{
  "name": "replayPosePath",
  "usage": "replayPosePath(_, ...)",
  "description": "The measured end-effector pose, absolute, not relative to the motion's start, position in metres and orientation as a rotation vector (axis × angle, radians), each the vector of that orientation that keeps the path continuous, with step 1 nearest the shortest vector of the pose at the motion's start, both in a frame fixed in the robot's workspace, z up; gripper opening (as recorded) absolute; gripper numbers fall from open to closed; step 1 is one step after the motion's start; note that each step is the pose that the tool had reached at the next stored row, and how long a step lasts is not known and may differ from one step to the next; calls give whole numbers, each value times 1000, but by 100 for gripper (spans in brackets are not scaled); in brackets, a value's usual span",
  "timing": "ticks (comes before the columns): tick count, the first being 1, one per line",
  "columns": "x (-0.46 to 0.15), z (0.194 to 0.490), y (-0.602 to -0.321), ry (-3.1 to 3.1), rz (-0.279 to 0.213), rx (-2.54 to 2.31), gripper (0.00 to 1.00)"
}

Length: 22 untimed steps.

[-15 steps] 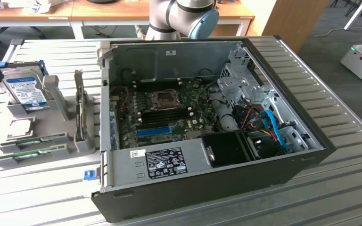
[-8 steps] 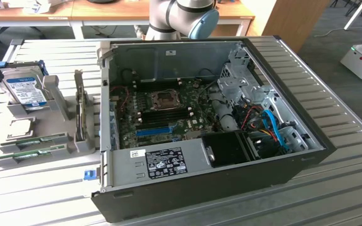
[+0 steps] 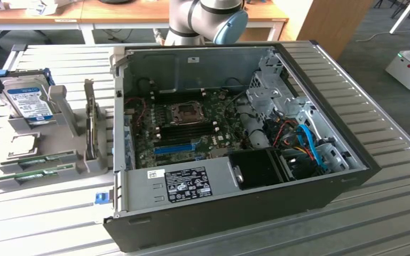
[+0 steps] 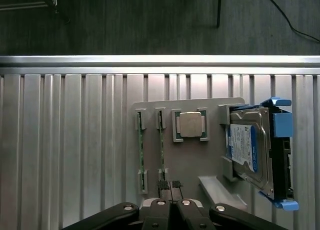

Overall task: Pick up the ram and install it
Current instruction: 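Pick up the ram and move it above insertion slot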

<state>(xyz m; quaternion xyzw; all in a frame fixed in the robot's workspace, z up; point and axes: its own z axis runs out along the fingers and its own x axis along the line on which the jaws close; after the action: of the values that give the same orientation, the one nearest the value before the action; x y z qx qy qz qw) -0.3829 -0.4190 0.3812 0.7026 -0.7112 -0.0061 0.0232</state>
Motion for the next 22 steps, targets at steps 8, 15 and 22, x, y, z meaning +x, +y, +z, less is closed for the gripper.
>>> replayPosePath(8,-383,381,-419,-2160,-17,2216,11)
replayPosePath(15,-383,381,-419,-2162,-19,2219,11)
replayPosePath(22,-383,381,-419,-2162,-19,2220,11)
